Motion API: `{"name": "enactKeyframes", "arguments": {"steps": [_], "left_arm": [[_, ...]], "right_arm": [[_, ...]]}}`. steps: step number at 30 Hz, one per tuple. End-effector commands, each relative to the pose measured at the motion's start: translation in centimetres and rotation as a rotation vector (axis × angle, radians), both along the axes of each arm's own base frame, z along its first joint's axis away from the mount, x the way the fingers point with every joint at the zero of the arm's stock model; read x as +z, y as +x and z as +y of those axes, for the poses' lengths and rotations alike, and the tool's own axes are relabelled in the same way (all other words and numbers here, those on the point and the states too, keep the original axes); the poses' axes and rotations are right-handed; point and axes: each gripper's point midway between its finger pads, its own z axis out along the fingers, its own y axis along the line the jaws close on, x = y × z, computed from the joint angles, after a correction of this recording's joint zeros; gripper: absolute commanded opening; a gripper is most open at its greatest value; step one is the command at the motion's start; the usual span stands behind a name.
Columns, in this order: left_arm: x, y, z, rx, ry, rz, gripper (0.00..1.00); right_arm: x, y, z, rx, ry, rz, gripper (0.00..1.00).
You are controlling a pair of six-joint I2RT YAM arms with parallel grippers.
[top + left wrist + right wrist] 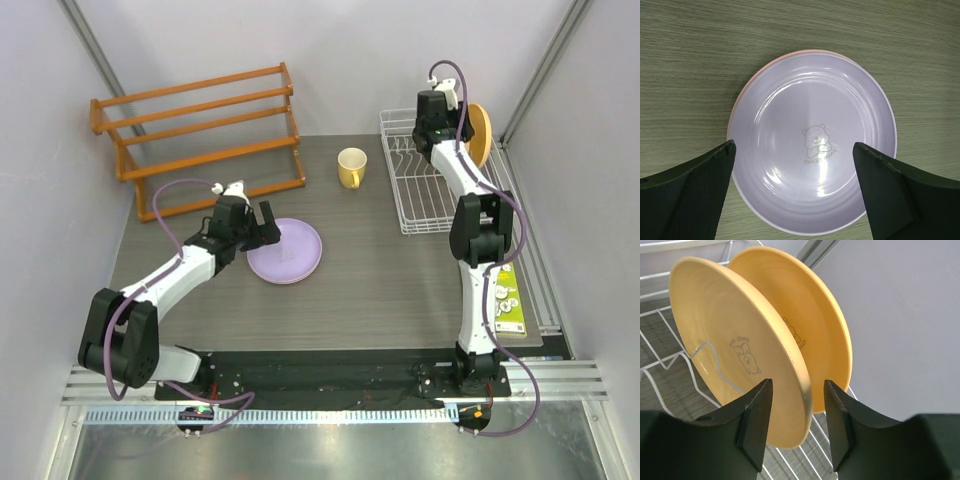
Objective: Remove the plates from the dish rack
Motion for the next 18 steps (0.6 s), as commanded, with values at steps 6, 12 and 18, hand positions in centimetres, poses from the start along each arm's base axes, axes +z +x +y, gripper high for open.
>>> {"name": "enactKeyframes", "arguments": {"steps": [6, 12, 18], "left_arm": [[1.9, 2.0, -0.9, -0.016, -0.019, -0.065, 0.99], [2.1, 2.0, -0.9, -0.018, -0.022, -0.069, 0.99], [2.4, 2.0, -1.0, -0.017, -0.033, -0.074, 0.99]], "right_arm": [[2.4, 1.2, -0.3, -0.001, 0.001, -0.084, 0.07], [3.9, 0.7, -0.6, -0.022, 0.004, -0.117, 0.01], [8.0, -1.5, -1.1, -0.115, -0.080, -0.197, 0.01]]}}
